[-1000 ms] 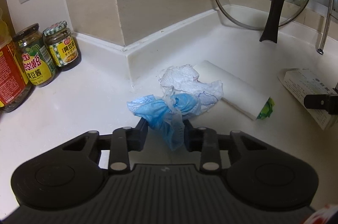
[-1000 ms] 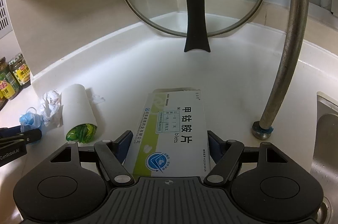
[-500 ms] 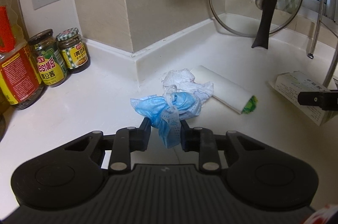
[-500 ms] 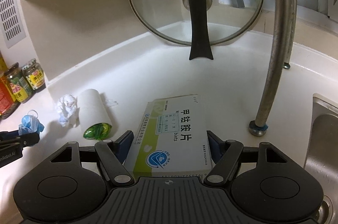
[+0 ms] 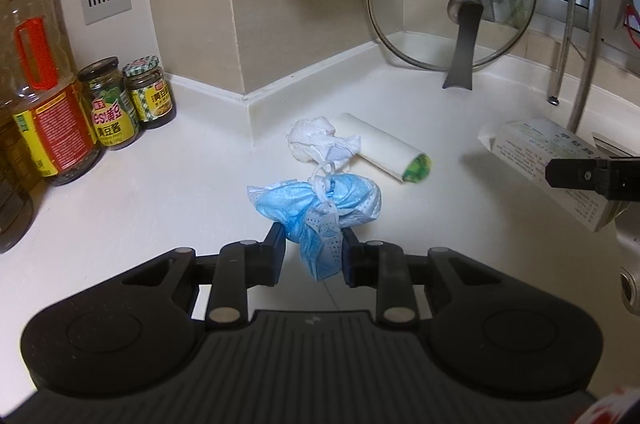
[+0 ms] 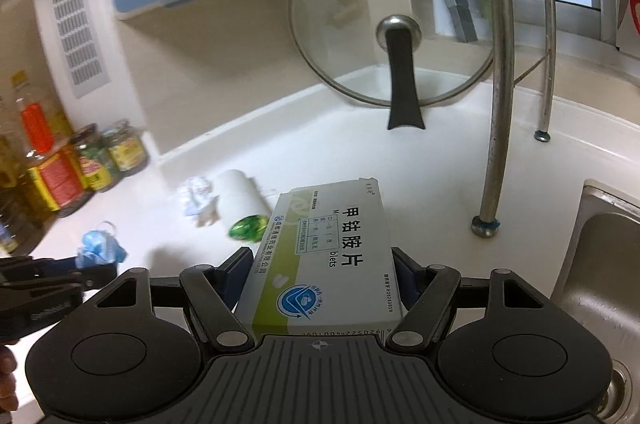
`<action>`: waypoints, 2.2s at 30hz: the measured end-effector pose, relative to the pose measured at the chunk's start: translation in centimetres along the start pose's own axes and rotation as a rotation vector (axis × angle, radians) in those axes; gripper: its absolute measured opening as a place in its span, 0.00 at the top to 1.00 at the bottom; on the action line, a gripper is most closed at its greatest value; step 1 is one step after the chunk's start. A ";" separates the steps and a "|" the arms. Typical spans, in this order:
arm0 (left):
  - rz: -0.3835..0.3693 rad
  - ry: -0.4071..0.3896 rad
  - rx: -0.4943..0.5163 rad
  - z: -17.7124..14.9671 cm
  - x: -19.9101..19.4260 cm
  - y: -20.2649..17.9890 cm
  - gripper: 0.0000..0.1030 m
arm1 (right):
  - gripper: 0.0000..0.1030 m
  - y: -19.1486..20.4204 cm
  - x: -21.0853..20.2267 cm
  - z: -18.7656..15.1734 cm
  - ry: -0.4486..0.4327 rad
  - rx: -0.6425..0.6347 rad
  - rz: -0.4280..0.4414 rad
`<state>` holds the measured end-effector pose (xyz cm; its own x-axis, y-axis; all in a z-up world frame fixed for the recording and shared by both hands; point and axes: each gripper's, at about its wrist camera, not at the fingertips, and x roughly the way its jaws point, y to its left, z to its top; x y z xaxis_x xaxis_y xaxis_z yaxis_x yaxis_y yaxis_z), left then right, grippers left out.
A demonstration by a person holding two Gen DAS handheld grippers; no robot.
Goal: Collect trash
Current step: 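Carry the blue mask and medicine box down over the trash bin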
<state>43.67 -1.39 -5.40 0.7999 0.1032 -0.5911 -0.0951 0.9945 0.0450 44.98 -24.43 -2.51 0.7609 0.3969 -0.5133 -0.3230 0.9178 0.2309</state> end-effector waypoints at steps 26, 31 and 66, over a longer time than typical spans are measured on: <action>0.111 0.035 -0.117 -11.1 -16.0 -2.5 0.75 | 0.30 5.4 -11.9 -9.5 0.109 -0.113 0.298; 0.134 0.073 -0.152 -14.1 -18.0 -2.7 0.75 | 0.30 6.5 -12.9 -12.4 0.174 -0.146 0.343; -0.008 0.446 -0.210 -27.3 -7.3 1.3 0.75 | 0.30 7.0 -1.1 -25.0 0.518 -0.073 0.233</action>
<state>21.52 -1.45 -23.01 0.4737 0.0309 -0.8801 -0.2440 0.9649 -0.0974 27.76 -18.20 -20.99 0.2952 0.5251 -0.7982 -0.5016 0.7962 0.3383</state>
